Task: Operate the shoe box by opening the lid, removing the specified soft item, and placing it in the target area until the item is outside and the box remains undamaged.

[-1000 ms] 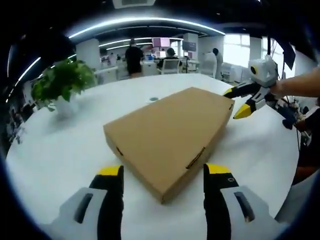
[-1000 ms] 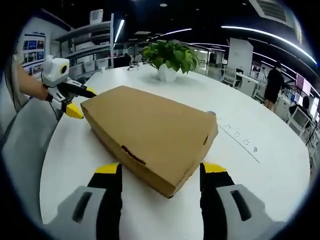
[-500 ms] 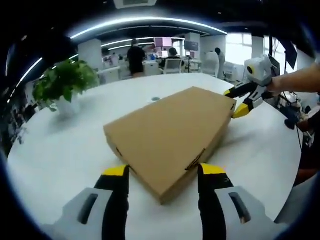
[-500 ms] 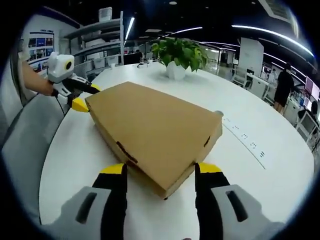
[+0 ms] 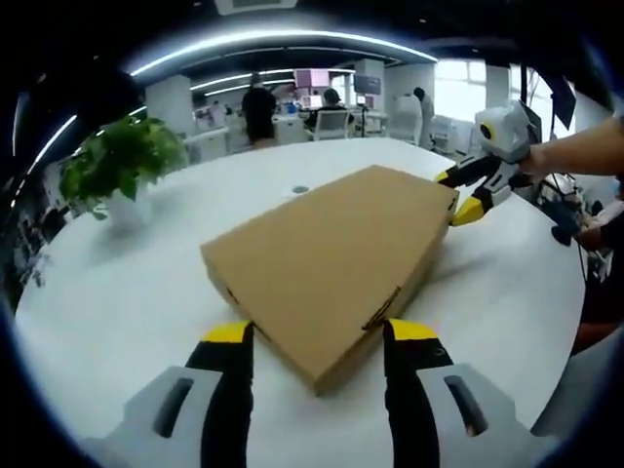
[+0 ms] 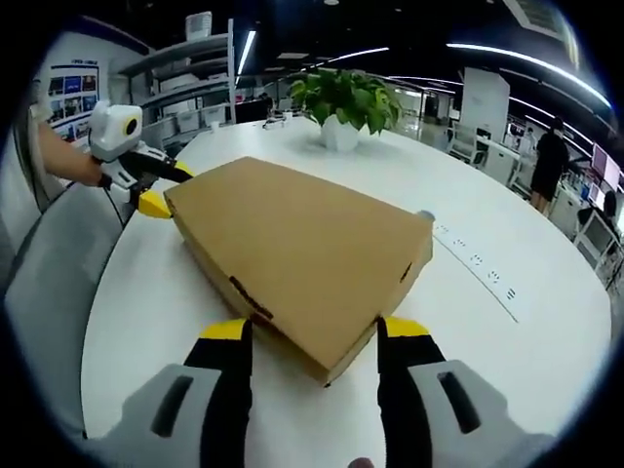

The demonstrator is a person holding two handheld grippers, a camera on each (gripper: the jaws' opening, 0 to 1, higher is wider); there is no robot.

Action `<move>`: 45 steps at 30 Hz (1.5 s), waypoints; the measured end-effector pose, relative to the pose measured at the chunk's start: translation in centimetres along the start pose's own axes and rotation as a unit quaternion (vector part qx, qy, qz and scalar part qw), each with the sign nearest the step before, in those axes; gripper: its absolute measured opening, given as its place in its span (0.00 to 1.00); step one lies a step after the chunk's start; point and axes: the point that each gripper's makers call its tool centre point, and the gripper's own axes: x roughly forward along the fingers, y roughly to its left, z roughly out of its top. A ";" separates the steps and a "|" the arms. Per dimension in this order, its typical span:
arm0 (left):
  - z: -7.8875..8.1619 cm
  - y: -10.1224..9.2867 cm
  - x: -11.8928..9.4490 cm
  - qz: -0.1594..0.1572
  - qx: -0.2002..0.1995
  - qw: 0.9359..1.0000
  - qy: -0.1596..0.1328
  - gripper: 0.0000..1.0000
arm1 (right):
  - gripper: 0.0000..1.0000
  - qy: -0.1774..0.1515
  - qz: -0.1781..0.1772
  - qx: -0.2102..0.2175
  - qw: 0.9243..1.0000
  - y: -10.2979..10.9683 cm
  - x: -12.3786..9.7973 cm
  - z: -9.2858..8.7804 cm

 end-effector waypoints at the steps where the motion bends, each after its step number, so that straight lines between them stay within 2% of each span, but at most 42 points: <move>1: 0.0 0.1 0.0 -0.002 0.000 1.000 0.001 0.53 | 0.47 0.000 -0.001 0.001 1.000 0.2 0.0 0.0; 21: -1.2 1.3 -1.7 -0.037 0.024 0.999 0.016 0.52 | 0.44 0.014 -0.011 0.023 1.000 3.4 -0.4 -0.1; 45: -3.6 4.3 -4.7 -0.100 0.071 0.992 0.037 0.51 | 0.42 0.016 -0.050 0.064 0.997 10.3 -0.1 0.0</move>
